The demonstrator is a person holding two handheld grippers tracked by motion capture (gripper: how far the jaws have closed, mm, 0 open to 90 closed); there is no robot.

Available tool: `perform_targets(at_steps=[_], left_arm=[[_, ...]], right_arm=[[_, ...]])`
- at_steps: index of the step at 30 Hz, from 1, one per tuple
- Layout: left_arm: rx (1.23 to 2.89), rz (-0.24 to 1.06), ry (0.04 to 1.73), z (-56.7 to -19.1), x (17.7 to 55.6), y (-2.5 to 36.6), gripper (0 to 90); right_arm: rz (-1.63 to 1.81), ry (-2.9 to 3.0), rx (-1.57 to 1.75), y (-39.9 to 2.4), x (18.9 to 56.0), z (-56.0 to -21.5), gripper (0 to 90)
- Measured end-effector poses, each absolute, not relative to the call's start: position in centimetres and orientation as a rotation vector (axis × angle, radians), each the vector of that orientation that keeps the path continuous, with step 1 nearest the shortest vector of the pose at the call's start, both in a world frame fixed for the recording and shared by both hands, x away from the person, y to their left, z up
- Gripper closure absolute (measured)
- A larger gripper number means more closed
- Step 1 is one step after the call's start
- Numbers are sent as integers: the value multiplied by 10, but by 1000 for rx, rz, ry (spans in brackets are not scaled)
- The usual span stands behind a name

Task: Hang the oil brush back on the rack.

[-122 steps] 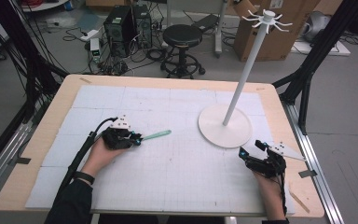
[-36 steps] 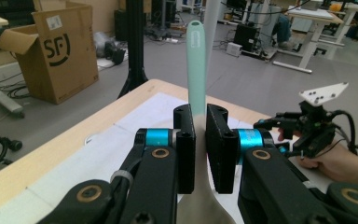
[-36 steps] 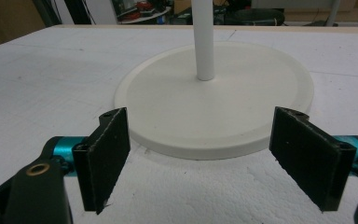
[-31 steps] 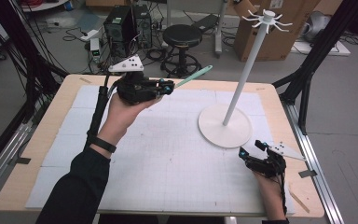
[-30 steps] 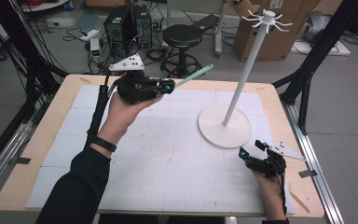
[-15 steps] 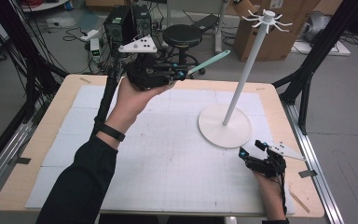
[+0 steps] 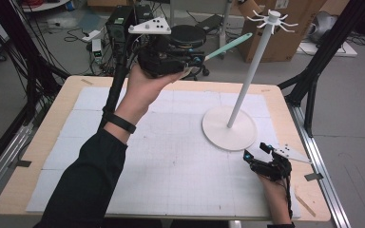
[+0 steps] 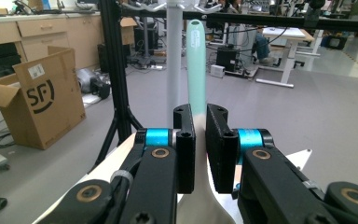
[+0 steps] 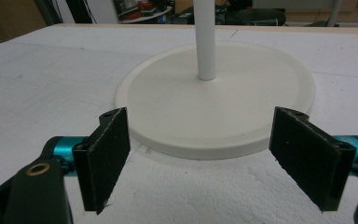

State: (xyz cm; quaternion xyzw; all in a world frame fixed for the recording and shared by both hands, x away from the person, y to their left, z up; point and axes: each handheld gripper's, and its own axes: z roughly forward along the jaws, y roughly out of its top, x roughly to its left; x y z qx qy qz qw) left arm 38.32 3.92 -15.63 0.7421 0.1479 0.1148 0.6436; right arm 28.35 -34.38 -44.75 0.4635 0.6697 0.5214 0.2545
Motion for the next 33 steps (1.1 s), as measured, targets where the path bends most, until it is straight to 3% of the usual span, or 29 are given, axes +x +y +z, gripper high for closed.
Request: perform_targets(at_steps=[33], left_arm=[[1688, 322, 343, -149, 392, 18, 825]], right_arm=[[1418, 1826, 1254, -344, 283, -447, 196]])
